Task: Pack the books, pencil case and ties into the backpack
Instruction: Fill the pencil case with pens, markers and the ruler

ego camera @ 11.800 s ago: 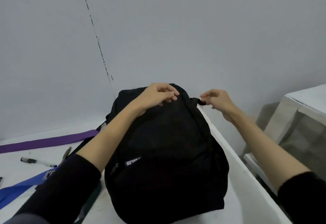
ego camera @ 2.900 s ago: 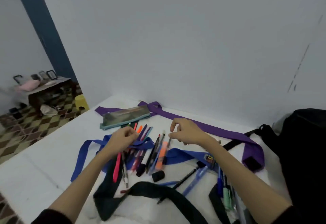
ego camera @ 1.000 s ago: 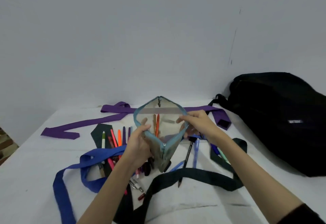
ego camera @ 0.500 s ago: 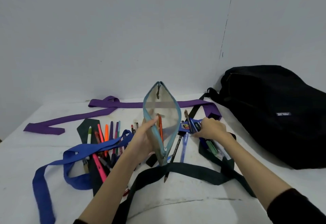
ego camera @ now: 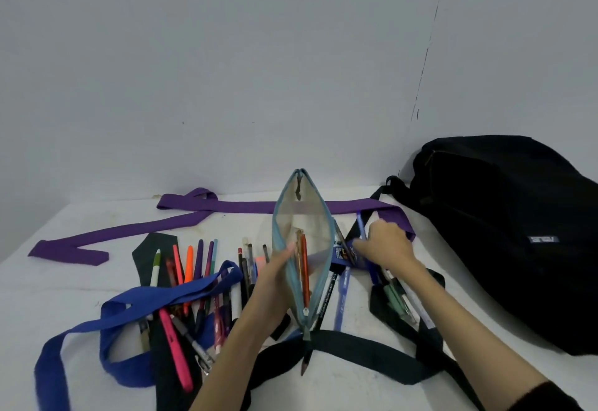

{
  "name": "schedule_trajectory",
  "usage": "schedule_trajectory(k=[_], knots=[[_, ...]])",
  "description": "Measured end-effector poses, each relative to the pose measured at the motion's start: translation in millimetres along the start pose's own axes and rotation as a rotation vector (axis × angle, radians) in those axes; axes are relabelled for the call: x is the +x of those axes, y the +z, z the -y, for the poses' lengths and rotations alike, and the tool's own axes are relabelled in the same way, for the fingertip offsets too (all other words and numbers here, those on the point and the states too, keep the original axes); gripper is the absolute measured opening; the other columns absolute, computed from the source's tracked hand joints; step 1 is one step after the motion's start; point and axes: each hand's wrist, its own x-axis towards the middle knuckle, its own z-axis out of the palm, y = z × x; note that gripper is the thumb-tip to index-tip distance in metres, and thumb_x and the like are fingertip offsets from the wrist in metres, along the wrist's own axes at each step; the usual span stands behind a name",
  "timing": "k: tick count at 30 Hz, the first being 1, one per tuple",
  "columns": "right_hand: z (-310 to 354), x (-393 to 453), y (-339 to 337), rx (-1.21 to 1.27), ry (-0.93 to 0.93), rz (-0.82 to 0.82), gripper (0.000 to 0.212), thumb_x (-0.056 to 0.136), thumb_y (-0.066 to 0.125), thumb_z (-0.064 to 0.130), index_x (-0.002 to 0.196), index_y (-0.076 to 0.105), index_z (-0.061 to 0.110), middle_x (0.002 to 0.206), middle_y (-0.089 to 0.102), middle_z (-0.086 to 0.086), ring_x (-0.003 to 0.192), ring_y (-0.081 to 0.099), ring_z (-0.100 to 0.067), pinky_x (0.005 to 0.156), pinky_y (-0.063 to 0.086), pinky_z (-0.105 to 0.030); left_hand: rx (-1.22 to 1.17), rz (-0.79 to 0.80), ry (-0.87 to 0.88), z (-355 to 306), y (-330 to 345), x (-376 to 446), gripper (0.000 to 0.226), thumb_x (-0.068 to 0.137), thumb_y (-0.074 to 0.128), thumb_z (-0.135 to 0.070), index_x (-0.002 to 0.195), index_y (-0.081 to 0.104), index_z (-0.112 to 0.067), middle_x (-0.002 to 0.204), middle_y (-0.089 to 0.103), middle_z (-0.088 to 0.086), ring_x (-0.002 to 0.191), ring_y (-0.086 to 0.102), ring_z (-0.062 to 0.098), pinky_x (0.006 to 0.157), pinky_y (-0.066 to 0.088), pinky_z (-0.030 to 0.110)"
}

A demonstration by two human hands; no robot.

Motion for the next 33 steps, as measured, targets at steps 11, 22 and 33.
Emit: schedule_trajectory(k=[11, 22, 33], knots=[[84, -50, -56, 0.773, -0.333, -0.109, 0.015, 0.084, 0.060, 0.013, 0.070, 0.055, 0.011, 0.046, 0.050, 0.006, 0.040, 0.043, -0.005, 0.045, 0.036, -0.022, 0.085, -0.029, 0.030, 3, -14, 12, 0.119, 0.037, 0.076, -0.074, 0.141, 0.030, -0.039, 0.136, 0.049, 0.006, 0.116, 0.055, 0.026, 0.084, 0.053, 0.039], [73, -28, -36, 0.685, -0.291, -0.347, 0.026, 0.083, 0.066, 0.026, 0.062, 0.065, 0.011, 0.046, 0.050, 0.009, 0.047, 0.039, -0.005, 0.054, 0.034, -0.026, 0.005, -0.068, 0.052, -6, -29, 13, 0.100, 0.053, 0.076, -0.062, 0.140, 0.033, -0.040, 0.140, 0.046, 0.009, 0.122, 0.050, 0.029, 0.103, 0.039, 0.054], [-12, -3, 14, -0.306, 0.115, 0.124, 0.023, 0.087, 0.058, 0.031, 0.093, 0.049, 0.012, 0.089, 0.054, -0.005, 0.080, 0.053, -0.026, 0.064, 0.039, -0.029, 0.051, -0.020, 0.040, -11, -23, 15, 0.074, 0.067, 0.067, -0.048, 0.134, 0.039, -0.035, 0.133, 0.053, 0.002, 0.120, 0.053, 0.024, 0.103, 0.040, 0.049]])
